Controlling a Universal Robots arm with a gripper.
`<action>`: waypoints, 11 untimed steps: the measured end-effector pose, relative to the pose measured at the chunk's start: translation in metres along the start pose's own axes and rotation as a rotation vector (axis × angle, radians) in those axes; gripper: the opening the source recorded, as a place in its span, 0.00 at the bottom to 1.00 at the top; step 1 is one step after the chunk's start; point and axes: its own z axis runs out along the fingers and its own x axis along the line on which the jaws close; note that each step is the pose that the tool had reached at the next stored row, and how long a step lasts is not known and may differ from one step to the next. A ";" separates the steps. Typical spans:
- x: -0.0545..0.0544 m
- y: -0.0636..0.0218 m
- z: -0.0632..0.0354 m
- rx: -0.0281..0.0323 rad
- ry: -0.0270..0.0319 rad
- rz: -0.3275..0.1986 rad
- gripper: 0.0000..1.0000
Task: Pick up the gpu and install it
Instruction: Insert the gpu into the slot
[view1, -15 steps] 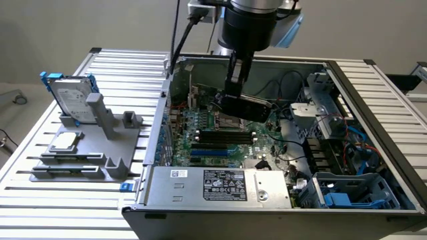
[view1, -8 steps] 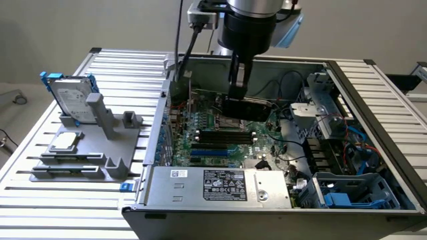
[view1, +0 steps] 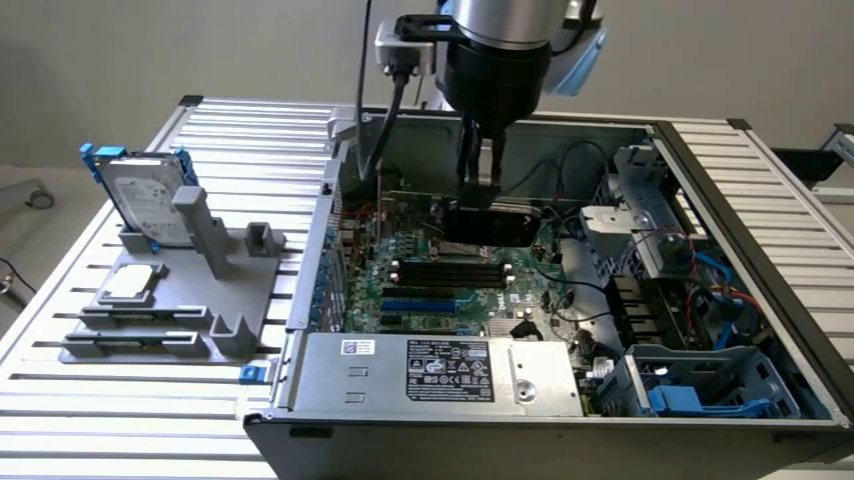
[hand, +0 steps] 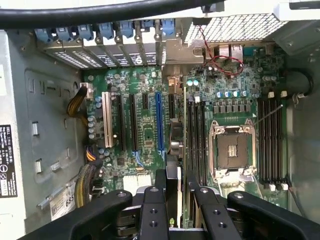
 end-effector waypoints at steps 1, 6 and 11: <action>0.000 -0.0001 0.0013 -0.0001 0.0001 -0.008 0.26; 0.003 0.0010 0.0079 -0.0005 0.0012 -0.037 0.26; 0.004 0.0123 0.0165 -0.0003 0.0013 -0.042 0.26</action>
